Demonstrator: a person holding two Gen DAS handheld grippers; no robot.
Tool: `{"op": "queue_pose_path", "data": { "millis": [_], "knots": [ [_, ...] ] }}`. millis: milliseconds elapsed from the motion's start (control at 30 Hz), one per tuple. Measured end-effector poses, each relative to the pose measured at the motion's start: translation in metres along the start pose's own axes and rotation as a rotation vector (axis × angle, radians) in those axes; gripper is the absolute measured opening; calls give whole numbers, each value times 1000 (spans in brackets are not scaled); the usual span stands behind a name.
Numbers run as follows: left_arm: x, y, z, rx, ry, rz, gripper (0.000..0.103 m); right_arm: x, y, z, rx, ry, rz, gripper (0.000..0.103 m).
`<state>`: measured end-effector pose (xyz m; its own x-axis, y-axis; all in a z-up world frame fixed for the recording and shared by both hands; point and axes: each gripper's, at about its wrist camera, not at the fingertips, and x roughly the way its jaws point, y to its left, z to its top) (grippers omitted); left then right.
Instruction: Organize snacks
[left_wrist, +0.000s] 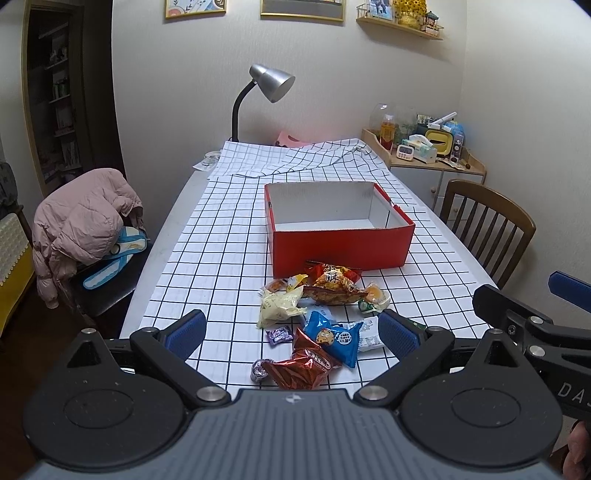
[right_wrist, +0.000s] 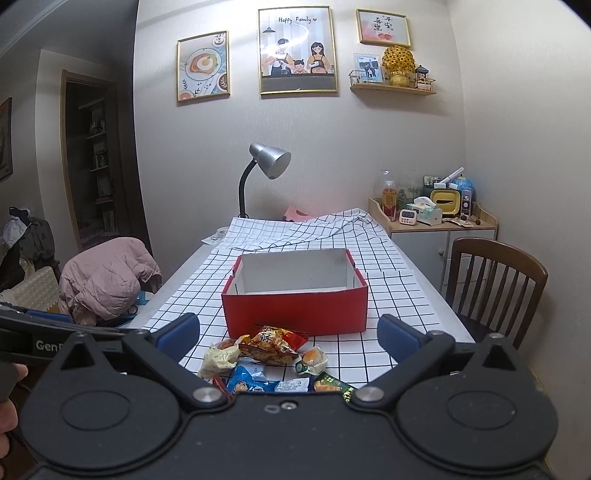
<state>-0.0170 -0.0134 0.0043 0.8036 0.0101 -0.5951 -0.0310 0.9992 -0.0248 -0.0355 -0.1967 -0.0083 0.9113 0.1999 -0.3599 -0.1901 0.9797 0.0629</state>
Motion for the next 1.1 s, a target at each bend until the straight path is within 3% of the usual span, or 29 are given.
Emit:
{"op": "queue_pose_path", "data": {
  "millis": [1100],
  "knots": [
    [1, 4, 4, 10, -8, -12, 100, -4, 7, 3, -25, -23, -17, 102]
  ]
}}
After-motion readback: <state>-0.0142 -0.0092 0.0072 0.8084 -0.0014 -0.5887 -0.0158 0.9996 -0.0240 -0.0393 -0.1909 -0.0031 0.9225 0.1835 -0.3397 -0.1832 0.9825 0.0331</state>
